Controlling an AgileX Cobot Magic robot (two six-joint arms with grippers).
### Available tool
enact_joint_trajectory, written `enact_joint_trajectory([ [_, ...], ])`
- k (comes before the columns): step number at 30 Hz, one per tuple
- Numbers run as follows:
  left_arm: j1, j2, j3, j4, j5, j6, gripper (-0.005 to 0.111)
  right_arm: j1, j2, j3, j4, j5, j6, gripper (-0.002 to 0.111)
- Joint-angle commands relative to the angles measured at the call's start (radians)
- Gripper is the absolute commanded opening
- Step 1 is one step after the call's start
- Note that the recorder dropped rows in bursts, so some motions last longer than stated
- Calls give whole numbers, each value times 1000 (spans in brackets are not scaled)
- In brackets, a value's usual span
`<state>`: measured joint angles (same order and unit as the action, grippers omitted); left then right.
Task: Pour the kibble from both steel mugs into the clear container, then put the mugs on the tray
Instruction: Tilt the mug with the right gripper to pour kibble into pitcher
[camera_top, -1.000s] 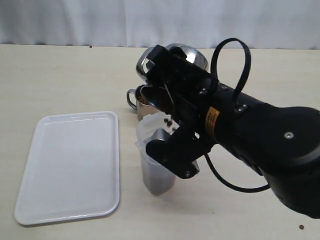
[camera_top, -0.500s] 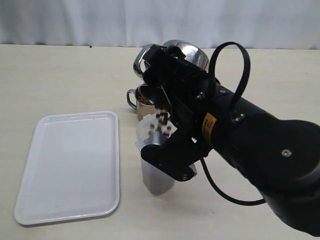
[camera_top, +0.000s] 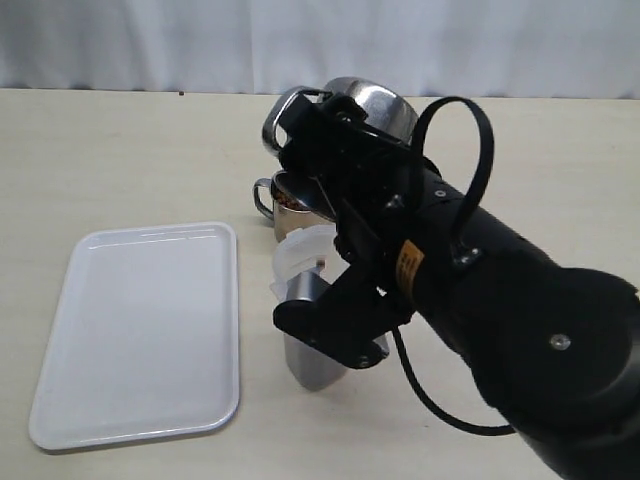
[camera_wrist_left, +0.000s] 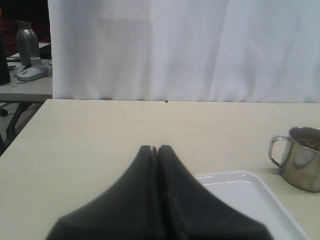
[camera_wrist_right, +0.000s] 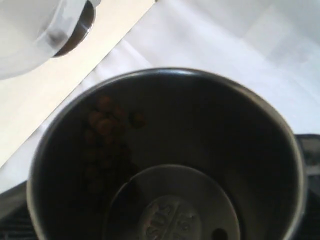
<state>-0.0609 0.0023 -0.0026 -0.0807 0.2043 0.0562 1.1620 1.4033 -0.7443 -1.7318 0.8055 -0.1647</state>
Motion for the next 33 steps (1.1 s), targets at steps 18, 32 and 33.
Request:
enact_joint_trajectory([
  [18, -7, -2, 3, 1, -9, 1, 0, 123, 118, -9, -13, 275, -92, 5],
  [32, -7, -2, 3, 1, -9, 1, 0, 205, 118, -9, -13, 307, -91, 5],
  [33, -7, -2, 3, 1, -9, 1, 0, 205, 118, -9, -13, 332, -105, 5],
])
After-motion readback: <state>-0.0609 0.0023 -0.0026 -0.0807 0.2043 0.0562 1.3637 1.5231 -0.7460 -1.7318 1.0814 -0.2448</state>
